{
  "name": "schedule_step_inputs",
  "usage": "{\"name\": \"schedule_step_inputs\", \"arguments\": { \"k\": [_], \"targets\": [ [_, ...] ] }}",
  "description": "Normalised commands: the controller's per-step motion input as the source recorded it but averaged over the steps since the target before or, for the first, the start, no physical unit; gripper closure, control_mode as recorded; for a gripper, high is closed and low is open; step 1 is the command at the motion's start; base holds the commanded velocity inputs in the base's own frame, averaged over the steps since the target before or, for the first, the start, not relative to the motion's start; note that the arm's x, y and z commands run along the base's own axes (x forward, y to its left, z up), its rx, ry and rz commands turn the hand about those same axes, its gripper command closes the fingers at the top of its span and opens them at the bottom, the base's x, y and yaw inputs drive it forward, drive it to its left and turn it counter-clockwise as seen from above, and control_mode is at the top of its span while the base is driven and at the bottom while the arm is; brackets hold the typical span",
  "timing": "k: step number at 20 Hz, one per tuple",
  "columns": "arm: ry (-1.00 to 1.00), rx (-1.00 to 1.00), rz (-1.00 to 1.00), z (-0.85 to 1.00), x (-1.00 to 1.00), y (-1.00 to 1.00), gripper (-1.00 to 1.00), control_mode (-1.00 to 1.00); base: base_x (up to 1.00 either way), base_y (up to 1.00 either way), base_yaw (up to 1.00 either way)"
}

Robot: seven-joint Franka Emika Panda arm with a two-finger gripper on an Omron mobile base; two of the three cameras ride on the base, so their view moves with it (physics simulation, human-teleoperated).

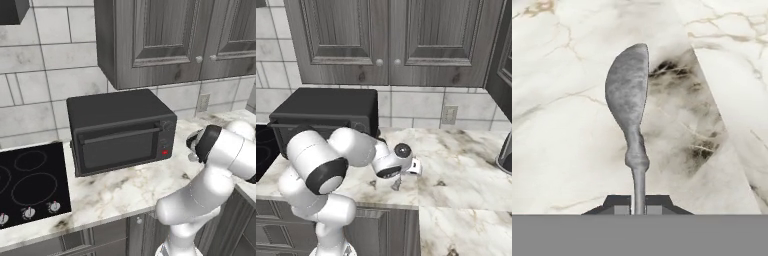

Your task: Take the fork and place it on the left side of the plate. Then take the spoon and place it on the right side of the plate. Make sure they're directly next to the plate.

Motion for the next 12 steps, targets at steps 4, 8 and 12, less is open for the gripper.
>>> {"name": "schedule_step_inputs", "arguments": {
  "k": [4,8,12],
  "targets": [
    [-0.17,0.04,0.03,0.6,-0.27,0.0,1.0,-1.0,0.0,0.0,0.0],
    [-0.09,0.05,0.01,0.79,-0.17,0.04,1.0,-1.0,0.0,0.0,0.0],
    [0.0,0.07,0.0,0.92,-0.07,0.1,1.0,-1.0,0.0,0.0,0.0]
  ]
}}
